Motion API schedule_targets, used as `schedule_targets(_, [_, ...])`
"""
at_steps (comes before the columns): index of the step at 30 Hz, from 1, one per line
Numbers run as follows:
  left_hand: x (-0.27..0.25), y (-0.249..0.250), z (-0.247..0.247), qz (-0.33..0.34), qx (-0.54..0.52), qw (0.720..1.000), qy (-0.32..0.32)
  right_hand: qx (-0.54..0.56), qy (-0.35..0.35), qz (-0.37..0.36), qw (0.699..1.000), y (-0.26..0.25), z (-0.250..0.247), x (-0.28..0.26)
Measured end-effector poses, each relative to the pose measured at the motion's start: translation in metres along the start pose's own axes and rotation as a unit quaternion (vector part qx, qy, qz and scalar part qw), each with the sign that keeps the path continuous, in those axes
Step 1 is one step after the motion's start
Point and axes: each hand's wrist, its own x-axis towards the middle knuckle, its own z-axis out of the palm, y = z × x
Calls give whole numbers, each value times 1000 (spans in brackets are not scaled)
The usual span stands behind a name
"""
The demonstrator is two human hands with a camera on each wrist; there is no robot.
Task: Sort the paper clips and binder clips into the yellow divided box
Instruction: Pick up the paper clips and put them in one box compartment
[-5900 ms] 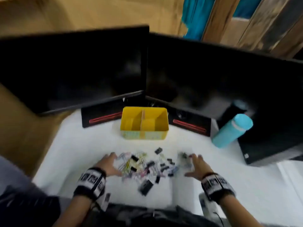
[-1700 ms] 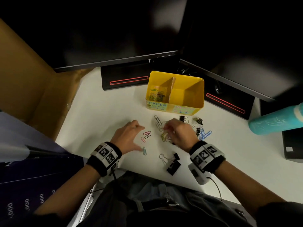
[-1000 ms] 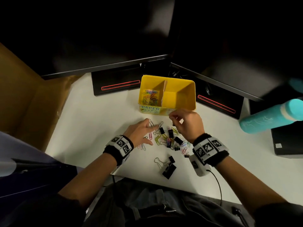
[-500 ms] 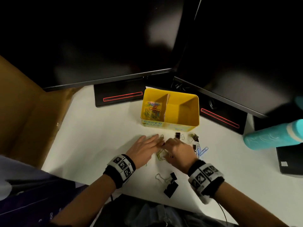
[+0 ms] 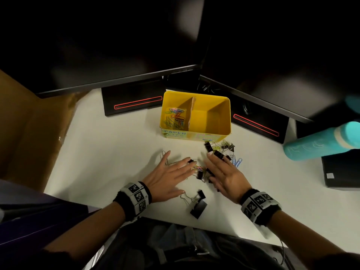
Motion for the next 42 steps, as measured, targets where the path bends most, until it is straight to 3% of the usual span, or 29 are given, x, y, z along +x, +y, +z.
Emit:
schedule_targets(4, [15, -9, -5, -60, 7, 998, -10, -46, -51, -65, 996, -9, 5, -13])
schedule_targets(10, [12, -23, -12, -119, -54, 991, 5, -81, -89, -24, 992, -8, -2, -30])
schedule_targets(14, [-11, -24, -3, -208, -133, 969, 9, -74, -103, 18, 992, -13, -5, -9])
schedule_targets(18, [-20, -15, -1, -179, -89, 980, -14, -78, -114, 53, 989, -24, -2, 32])
schedule_targets(22, [0, -9, -11, -164, -79, 983, 23, -72, -126, 12, 989, -38, 6, 31])
schedule_targets(29, [9, -13, -10, -165, -62, 984, -12, -62, -121, 35, 990, -25, 1, 61])
schedule_targets(37, [2, -24, -9, -187, -79, 979, 1, -53, -106, -54, 991, -31, 5, 31])
schedule_targets(42, [6, -9, -10, -89, -75, 993, -17, -56, -101, -37, 993, -28, 3, -7])
